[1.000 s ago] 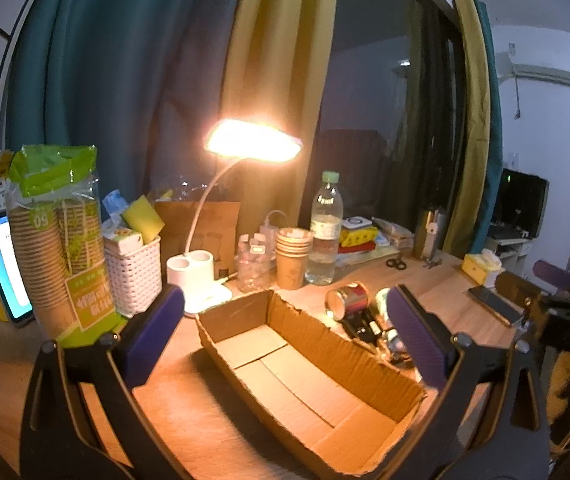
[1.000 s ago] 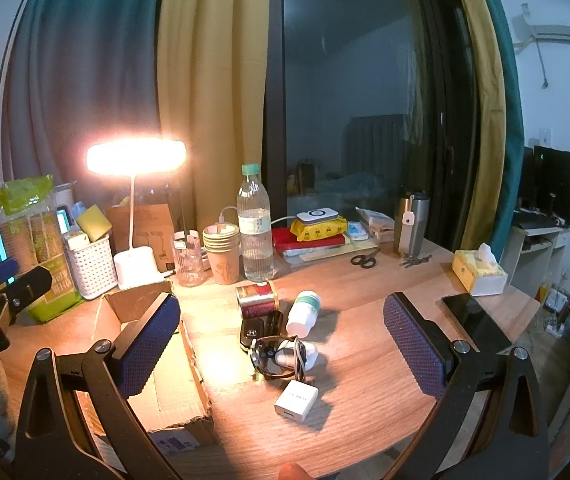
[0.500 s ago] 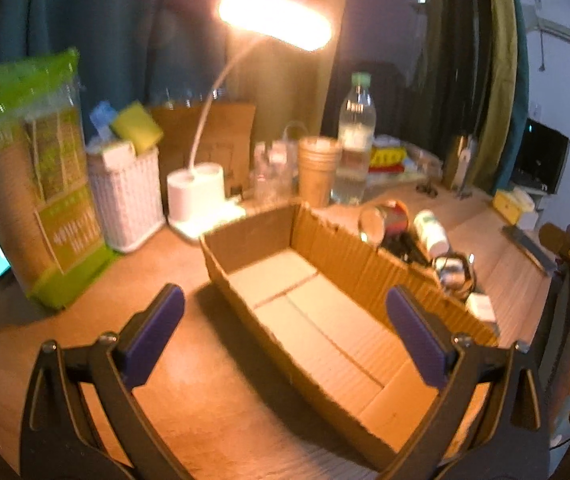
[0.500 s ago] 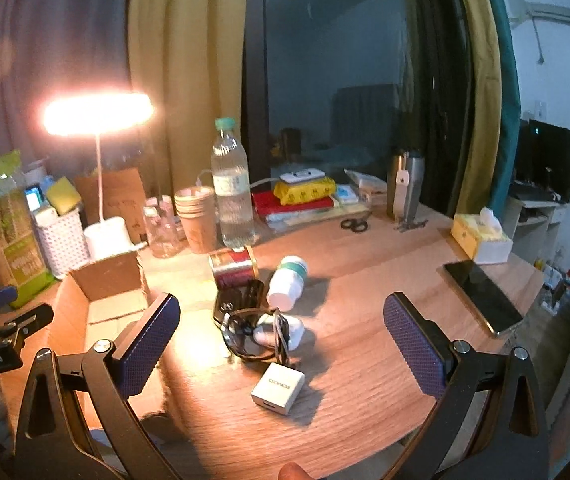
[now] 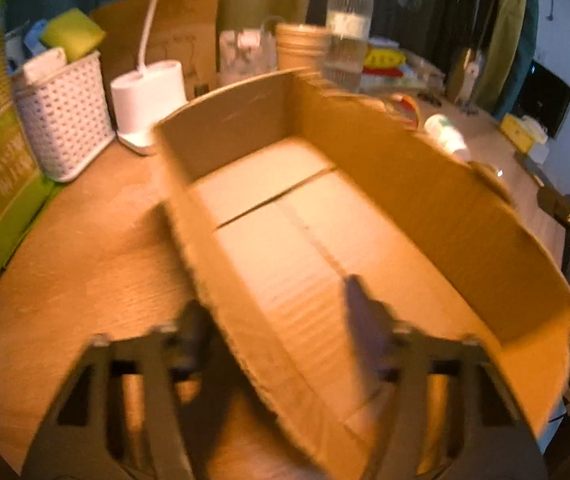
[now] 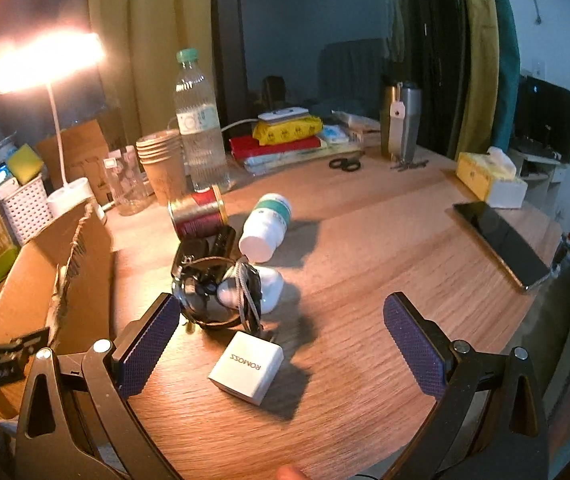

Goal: Organize rigid objects
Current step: 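Grip the cardboard box wall with the left tool while moving the right tool toward the charger, then close the right gripper on the white ROMOSS charger cube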

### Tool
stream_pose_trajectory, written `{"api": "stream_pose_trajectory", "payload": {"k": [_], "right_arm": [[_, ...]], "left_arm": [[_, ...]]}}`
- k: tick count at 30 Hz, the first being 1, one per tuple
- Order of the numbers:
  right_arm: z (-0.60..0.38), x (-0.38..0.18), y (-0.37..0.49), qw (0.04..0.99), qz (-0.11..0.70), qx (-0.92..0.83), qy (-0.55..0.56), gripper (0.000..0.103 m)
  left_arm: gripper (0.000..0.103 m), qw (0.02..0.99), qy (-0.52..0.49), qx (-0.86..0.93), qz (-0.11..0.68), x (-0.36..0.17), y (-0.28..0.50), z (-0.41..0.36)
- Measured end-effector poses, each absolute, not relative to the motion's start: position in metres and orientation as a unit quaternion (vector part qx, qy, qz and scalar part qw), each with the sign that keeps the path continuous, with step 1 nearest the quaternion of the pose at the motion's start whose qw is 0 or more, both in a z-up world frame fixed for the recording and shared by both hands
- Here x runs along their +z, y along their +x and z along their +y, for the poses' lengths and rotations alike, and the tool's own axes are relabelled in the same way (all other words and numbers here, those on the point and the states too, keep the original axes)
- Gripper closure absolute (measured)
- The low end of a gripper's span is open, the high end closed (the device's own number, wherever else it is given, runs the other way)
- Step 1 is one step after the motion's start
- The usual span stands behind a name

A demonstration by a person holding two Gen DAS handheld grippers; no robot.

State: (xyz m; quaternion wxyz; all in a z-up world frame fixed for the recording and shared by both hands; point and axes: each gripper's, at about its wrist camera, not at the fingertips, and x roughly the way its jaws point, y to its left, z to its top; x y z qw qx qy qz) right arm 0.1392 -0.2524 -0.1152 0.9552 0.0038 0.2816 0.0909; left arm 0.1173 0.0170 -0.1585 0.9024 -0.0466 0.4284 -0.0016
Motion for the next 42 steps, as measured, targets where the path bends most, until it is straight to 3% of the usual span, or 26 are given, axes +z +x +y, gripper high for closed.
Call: {"api": "stream_pose_trajectory", "payload": {"k": [1,3,8,21,27,42], "right_arm": [[-0.253,-0.117,0.141,0.955,0.284,0.089,0.005,0.0],[-0.255,-0.119,0.144,0.953,0.288,0.088,0.006,0.0],[-0.255,-0.121,0.149,0.951,0.298,0.087,0.007,0.0],[-0.246,-0.149,0.153,0.934,0.348,0.086,-0.011,0.0],[-0.235,-0.159,0.152,0.929,0.358,0.092,-0.025,0.0],[-0.213,-0.162,0.146,0.929,0.354,0.09,-0.065,0.001]], "left_arm": [[0.06,0.899,-0.053,-0.009,0.435,-0.16,0.121,0.018],[0.074,0.897,-0.047,-0.01,0.439,-0.16,0.129,0.015],[0.09,0.892,-0.036,-0.016,0.45,-0.16,0.146,0.012],[0.09,0.888,-0.044,-0.049,0.456,-0.16,0.188,0.029],[0.08,0.88,-0.05,-0.07,0.467,-0.16,0.172,0.03],[0.085,0.901,-0.056,-0.055,0.427,-0.161,0.154,0.037]]}}
